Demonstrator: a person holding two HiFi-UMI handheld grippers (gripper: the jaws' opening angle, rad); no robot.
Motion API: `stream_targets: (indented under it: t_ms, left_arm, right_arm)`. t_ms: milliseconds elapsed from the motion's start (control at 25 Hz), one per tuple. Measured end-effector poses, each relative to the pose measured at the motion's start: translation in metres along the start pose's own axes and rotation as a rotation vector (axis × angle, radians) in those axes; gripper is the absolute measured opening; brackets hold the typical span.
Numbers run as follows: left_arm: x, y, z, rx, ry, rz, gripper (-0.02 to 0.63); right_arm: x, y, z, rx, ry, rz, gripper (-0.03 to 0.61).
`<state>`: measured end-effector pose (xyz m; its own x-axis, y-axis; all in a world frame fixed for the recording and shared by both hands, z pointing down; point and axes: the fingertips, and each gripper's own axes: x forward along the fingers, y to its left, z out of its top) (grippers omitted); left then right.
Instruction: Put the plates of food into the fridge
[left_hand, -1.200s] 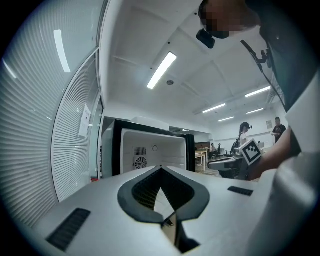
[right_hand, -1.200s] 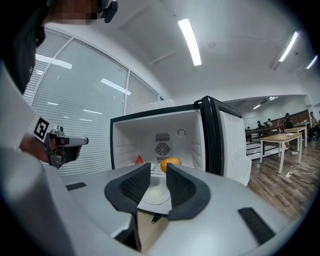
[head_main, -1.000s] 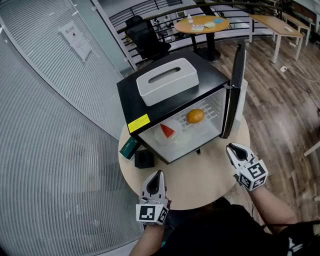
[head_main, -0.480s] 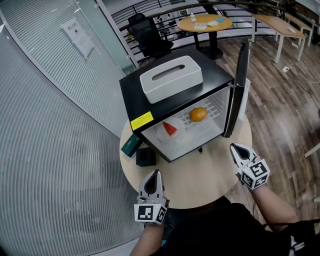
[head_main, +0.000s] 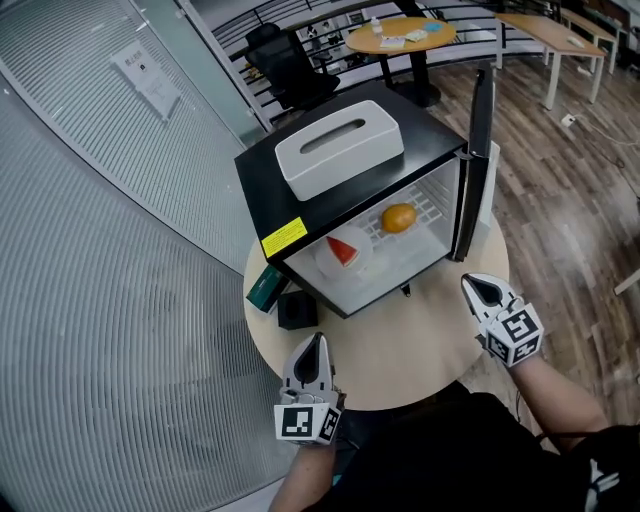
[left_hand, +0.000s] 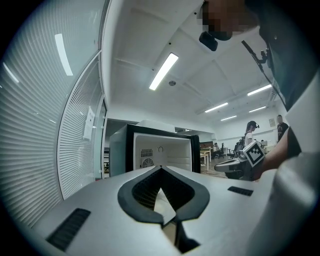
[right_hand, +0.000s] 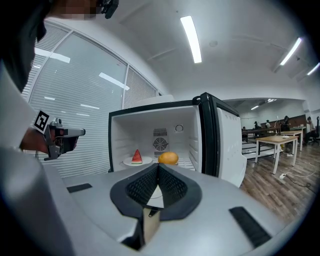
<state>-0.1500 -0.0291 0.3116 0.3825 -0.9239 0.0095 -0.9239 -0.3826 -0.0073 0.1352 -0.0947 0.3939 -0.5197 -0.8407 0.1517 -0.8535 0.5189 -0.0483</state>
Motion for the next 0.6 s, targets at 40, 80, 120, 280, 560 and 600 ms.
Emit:
stream_targets:
  t_ms: [40,80,120,280,560,600]
  left_arm:
    - [-0.001,0.000,0.002,0.007,-0.001,-0.006,0.003]
    - [-0.003,0.000,0.003,0.014,0.000,-0.011,0.003]
    - [-0.006,0.001,0.003,0.019,0.003,-0.014,0.003]
    - [-0.019,0.007,-0.002,0.020,0.015,-0.025,0.003]
    - [-0.052,0.030,-0.015,-0.008,0.021,-0.002,0.003]
    - [-0.056,0.034,-0.017,-0.016,0.021,0.002,0.003]
  right_arm:
    - [0.000,0.002,0.000,0.000,0.001,0.000,0.006]
    - [0.001,0.005,-0.001,0.000,0.001,0.000,0.006]
    - [0.001,0.008,-0.001,0.000,0.001,0.001,0.006]
    - [0.000,0.018,0.001,-0.017,-0.007,-0.005,0.006]
    - [-0.005,0.043,-0.007,-0.009,0.010,-0.028,0.006]
    - [-0.006,0.048,-0.009,-0.009,0.017,-0.028,0.006]
